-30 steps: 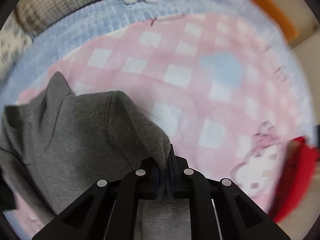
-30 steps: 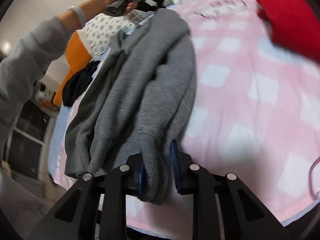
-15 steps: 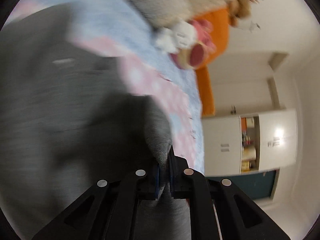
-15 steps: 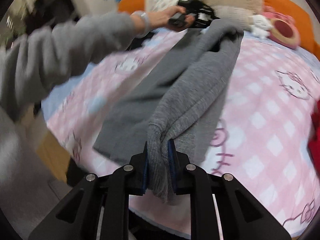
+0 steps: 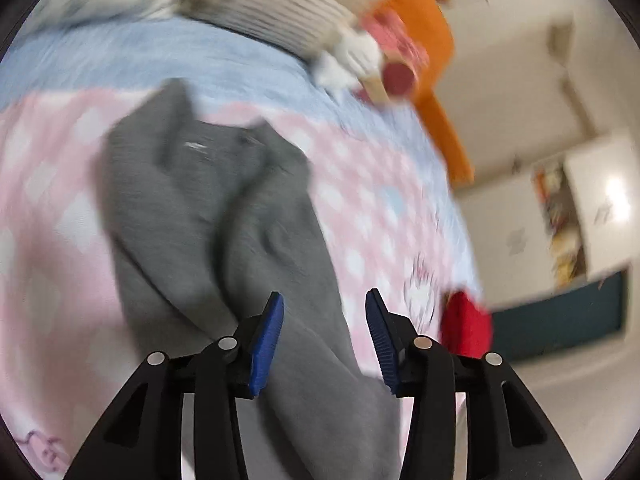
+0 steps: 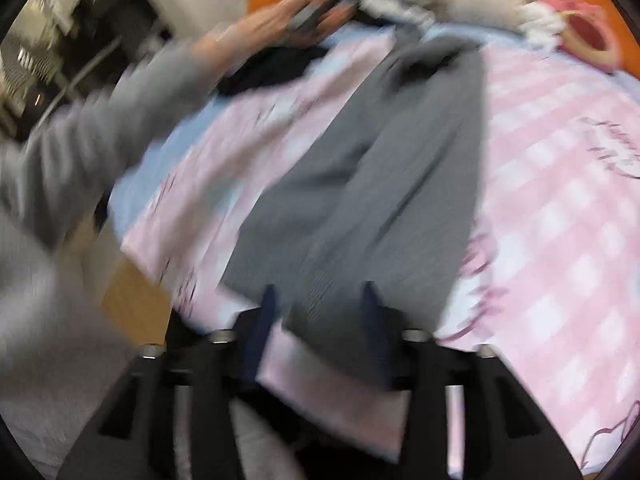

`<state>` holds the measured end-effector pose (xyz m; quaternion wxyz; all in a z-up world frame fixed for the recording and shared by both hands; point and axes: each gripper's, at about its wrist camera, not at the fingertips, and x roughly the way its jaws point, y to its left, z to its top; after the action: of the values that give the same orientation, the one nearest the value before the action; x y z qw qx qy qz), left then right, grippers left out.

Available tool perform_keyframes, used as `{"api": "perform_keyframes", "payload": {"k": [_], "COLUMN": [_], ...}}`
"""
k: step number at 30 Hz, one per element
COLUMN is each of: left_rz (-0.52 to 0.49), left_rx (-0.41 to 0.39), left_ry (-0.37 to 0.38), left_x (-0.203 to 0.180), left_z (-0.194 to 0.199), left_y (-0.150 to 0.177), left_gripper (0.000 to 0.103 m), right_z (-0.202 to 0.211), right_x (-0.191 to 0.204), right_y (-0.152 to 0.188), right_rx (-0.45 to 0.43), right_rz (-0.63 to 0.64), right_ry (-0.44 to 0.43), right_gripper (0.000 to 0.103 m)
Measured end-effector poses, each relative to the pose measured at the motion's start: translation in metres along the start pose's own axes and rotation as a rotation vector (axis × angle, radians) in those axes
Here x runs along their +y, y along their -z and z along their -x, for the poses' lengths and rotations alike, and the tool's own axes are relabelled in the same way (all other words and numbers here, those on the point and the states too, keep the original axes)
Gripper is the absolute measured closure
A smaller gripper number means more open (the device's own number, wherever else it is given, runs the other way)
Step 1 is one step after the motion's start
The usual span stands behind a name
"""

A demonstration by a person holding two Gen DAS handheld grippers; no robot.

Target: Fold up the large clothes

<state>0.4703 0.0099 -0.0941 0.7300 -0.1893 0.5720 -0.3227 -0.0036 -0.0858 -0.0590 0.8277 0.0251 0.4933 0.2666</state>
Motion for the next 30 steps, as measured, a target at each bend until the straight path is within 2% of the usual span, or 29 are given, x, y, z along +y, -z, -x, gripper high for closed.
{"api": "perform_keyframes", "payload": {"k": [3, 5, 7, 10, 11, 14, 17, 18, 20, 21, 22, 23, 24, 27, 28, 30], "left_rz": [-0.203, -0.247, -0.269, -0.294, -0.309, -0.372, -0.443, -0.478, -0.506, -0.527, -0.541, -0.552, -0.559, -0.577, -0.562, -0.512], "left_rx": [0.174, 0.258, 0.299, 0.377, 0.427, 0.524, 0.562, 0.574, 0.591, 0.601, 0.61, 0.599, 0.588, 0.562, 0.546, 0.496], "left_ry": [-0.209, -0.267, -0.333, -0.505, -0.581, -0.749, -0.879, -0.934, -0.974, -0.986, -0.983, -0.975, -0.977, -0.984, -0.969, -0.888], "left_x": [-0.069, -0.098, -0.111, -0.114, -0.115, -0.114, -0.126, -0.129, -0.131, -0.132, -0.133, -0.136, -0.138, -0.137, -0.139, -0.148], "left_z": [-0.033, -0.056, -0.073, -0.105, -0.12, -0.142, -0.156, -0.163, -0.171, -0.175, -0.179, -0.18, -0.183, -0.181, -0.178, -0.173], "left_y": [0.016, 0.031, 0.037, 0.042, 0.044, 0.051, 0.055, 0.056, 0.059, 0.062, 0.064, 0.065, 0.064, 0.068, 0.065, 0.053], "left_gripper": [0.056, 0.056, 0.056, 0.056, 0.056, 0.055, 0.035, 0.035, 0.039, 0.051, 0.057, 0.064, 0.074, 0.081, 0.082, 0.083], "right_z": [0.004, -0.003, -0.015, -0.026, -0.03, -0.034, -0.036, -0.037, -0.041, -0.043, -0.044, -0.043, -0.043, -0.039, -0.035, -0.029], "right_x": [-0.02, -0.028, -0.031, -0.03, -0.029, -0.028, -0.033, -0.036, -0.037, -0.037, -0.036, -0.035, -0.035, -0.044, -0.049, -0.056], "right_y": [-0.008, -0.007, -0.003, -0.003, -0.004, -0.002, -0.001, -0.001, 0.0, 0.0, 0.001, 0.002, 0.002, 0.006, 0.007, 0.007], "right_rx": [-0.072, -0.083, -0.079, -0.08, -0.08, -0.084, -0.098, -0.098, -0.102, -0.097, -0.1, -0.107, -0.112, -0.138, -0.153, -0.166], "right_rz": [-0.077, -0.115, -0.139, -0.169, -0.173, -0.19, -0.204, -0.209, -0.215, -0.209, -0.201, -0.193, -0.19, -0.204, -0.217, -0.231], "right_ry": [-0.002, -0.007, -0.036, -0.067, -0.068, -0.093, -0.114, -0.12, -0.122, -0.115, -0.105, -0.091, -0.081, -0.075, -0.076, -0.076], "right_gripper": [0.043, 0.043, 0.043, 0.043, 0.043, 0.038, 0.037, 0.038, 0.043, 0.055, 0.061, 0.071, 0.078, 0.088, 0.088, 0.09]}}
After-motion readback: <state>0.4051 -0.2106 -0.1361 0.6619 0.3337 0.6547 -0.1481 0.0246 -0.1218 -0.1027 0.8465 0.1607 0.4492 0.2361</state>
